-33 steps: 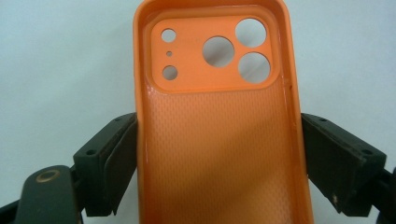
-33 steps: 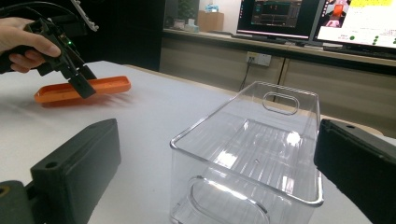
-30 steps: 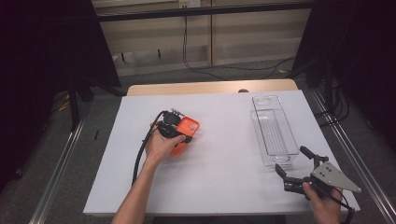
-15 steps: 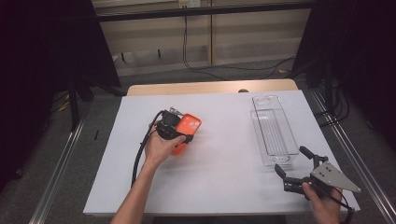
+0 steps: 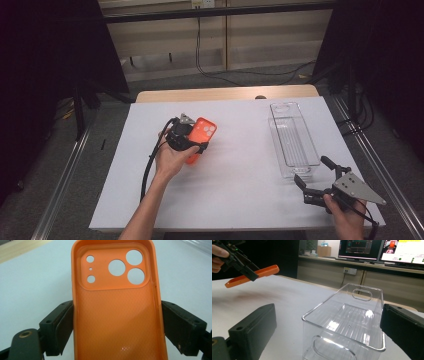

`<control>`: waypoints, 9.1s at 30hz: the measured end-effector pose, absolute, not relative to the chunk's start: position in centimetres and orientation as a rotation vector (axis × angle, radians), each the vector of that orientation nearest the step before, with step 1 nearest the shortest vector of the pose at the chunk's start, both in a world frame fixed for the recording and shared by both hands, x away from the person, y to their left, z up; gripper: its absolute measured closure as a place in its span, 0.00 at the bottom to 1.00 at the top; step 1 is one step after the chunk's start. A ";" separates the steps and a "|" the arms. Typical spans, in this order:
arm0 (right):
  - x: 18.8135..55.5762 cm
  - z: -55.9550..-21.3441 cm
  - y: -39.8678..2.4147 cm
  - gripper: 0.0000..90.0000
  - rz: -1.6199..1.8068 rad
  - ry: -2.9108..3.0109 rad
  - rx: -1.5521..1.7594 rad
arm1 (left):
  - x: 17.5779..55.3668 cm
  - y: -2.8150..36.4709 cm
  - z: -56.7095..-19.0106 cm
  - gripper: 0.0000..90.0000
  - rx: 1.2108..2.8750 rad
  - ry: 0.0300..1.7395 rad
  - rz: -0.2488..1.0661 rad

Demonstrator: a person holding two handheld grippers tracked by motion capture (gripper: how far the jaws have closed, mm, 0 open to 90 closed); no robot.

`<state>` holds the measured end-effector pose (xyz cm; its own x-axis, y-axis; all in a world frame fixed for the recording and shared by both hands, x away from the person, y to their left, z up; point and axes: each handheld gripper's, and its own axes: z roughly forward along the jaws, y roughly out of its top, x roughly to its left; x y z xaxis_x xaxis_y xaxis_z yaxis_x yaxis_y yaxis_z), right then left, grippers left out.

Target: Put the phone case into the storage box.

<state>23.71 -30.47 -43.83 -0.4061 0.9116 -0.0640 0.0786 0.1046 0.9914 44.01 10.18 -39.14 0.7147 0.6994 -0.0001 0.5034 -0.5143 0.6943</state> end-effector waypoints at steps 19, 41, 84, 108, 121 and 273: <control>24.8 -42.5 -29.2 0.00 1.455 1.637 1.036 | 40.2 9.1 -37.1 0.18 2.166 0.803 0.436; 27.9 -40.3 -23.0 0.00 1.497 1.717 1.015 | 36.4 7.2 -37.6 0.18 2.112 0.726 0.502; 31.6 -37.4 -18.5 0.05 1.534 2.001 1.275 | 33.3 5.5 -39.2 0.18 2.049 0.655 0.676; 32.5 -37.1 -16.6 0.24 1.410 2.009 1.344 | 32.4 4.0 -39.6 0.18 2.056 0.623 0.779; 33.5 -36.8 -17.1 0.47 1.469 2.120 1.538 | 32.3 3.7 -39.7 0.18 2.065 0.595 0.812; 34.8 -32.0 -25.0 0.91 1.486 1.843 1.563 | 31.5 18.0 -40.8 0.02 1.648 0.865 0.726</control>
